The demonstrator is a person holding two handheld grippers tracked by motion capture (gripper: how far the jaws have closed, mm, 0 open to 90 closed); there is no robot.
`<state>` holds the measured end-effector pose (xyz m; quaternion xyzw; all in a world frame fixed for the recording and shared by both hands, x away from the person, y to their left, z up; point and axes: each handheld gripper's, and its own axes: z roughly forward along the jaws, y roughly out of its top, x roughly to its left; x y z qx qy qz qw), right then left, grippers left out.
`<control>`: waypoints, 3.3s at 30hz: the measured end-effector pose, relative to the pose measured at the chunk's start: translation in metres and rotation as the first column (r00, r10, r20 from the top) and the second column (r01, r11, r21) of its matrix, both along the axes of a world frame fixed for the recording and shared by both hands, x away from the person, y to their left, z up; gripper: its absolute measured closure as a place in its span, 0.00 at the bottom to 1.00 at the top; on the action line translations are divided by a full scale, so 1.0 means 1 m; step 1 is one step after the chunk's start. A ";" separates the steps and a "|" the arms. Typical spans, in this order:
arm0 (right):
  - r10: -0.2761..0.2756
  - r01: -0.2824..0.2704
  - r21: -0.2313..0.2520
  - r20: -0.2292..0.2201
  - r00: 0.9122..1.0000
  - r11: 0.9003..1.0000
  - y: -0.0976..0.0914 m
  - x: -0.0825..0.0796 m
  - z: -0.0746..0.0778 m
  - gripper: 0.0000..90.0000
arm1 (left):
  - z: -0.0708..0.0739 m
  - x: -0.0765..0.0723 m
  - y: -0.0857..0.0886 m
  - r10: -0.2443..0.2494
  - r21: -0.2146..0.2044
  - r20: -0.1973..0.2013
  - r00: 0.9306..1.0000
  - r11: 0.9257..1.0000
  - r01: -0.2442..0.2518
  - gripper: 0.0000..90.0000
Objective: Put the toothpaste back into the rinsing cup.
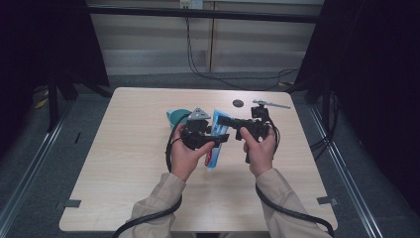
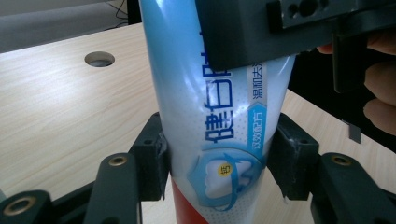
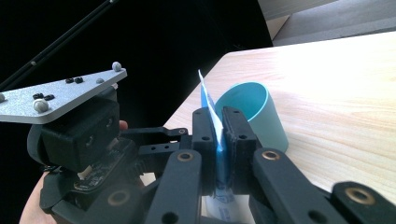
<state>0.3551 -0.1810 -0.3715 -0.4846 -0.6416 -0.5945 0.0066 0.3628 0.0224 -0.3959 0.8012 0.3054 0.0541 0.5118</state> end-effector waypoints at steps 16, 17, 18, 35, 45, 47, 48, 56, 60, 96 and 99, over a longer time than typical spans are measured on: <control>0.044 -0.043 -0.014 0.075 0.996 0.999 0.004 -0.001 0.003 0.71 | 0.005 -0.006 0.010 0.001 0.036 0.021 1.000 0.999 -0.002 0.80; 0.056 -0.054 -0.019 0.096 0.994 0.998 0.000 0.000 0.004 0.49 | 0.006 -0.006 0.014 0.003 0.030 0.017 1.000 1.000 -0.003 0.81; 0.055 -0.052 -0.035 0.106 0.993 0.998 -0.002 -0.001 0.004 0.45 | 0.007 -0.005 0.017 0.000 0.025 0.015 1.000 1.000 -0.001 0.81; 0.136 -0.100 -0.261 0.125 0.983 0.960 -0.038 -0.034 -0.069 0.18 | 0.030 0.005 0.048 0.040 0.030 0.043 0.998 0.999 -0.041 0.81; 0.185 -0.147 -0.450 0.043 0.982 0.881 -0.038 -0.052 -0.114 0.17 | 0.042 0.012 0.054 0.055 0.015 0.050 0.997 0.998 -0.056 0.81; 0.184 -0.144 -0.480 0.037 0.982 0.866 -0.040 -0.055 -0.119 0.17 | 0.044 0.013 0.054 0.059 0.005 0.050 0.997 0.998 -0.059 0.81; 0.186 -0.143 -0.492 0.038 0.982 0.859 -0.040 -0.056 -0.121 0.17 | 0.045 0.014 0.055 0.057 0.008 0.054 0.997 0.998 -0.057 0.81; 0.151 -0.123 -0.564 0.002 0.989 0.817 -0.044 -0.062 -0.138 0.16 | 0.051 0.019 0.057 0.070 -0.004 0.055 0.996 0.998 -0.070 0.81; 0.146 -0.109 -0.581 0.018 0.989 0.807 -0.045 -0.064 -0.139 0.16 | 0.056 0.022 0.058 0.078 -0.008 0.061 0.995 0.997 -0.077 0.81; 0.149 -0.083 -0.641 0.050 0.988 0.763 -0.039 -0.069 -0.140 0.16 | 0.080 0.055 0.069 0.153 -0.053 0.083 0.985 0.987 -0.149 0.81; 0.151 -0.083 -0.642 0.053 0.987 0.762 -0.039 -0.069 -0.140 0.16 | 0.080 0.058 0.069 0.161 -0.056 0.082 0.984 0.986 -0.157 0.81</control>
